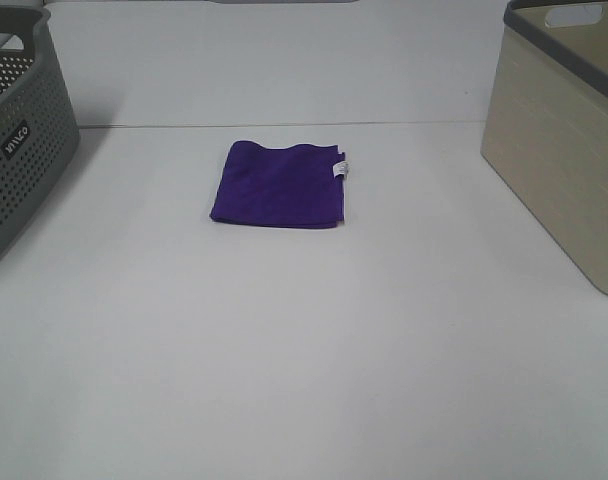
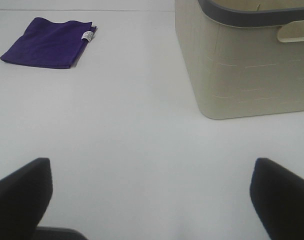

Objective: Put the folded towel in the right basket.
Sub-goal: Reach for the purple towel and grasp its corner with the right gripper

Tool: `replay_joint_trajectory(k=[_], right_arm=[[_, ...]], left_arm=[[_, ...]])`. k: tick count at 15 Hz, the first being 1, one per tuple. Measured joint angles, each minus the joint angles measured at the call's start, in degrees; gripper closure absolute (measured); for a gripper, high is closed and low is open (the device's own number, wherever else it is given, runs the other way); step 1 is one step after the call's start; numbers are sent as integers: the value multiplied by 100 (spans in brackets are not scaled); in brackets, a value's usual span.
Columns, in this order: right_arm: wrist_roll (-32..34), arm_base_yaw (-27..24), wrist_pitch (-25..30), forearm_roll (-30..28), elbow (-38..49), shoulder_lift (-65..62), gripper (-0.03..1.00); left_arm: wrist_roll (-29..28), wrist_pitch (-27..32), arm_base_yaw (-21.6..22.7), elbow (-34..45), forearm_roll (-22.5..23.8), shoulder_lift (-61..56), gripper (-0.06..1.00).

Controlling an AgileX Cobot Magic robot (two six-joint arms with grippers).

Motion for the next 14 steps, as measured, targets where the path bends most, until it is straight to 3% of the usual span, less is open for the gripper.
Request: replay_joint_trajectory(k=[14], right_arm=[[0, 0, 0, 6, 0, 0, -2]], left_arm=[[23, 0, 0, 0, 0, 0, -5]])
